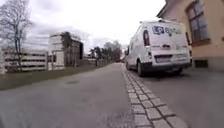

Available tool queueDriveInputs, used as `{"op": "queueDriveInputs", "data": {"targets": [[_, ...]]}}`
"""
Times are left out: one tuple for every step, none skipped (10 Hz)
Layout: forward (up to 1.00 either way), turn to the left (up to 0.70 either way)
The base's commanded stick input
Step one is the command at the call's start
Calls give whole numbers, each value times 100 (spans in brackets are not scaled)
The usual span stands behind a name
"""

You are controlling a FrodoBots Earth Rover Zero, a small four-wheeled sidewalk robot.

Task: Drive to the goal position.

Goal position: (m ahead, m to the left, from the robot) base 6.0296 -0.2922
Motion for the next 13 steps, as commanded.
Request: {"op": "queueDriveInputs", "data": {"targets": [[85,0],[85,0],[85,0],[85,0],[85,0],[85,0],[85,0],[85,0],[85,0],[85,0],[85,0],[85,0],[85,0]]}}
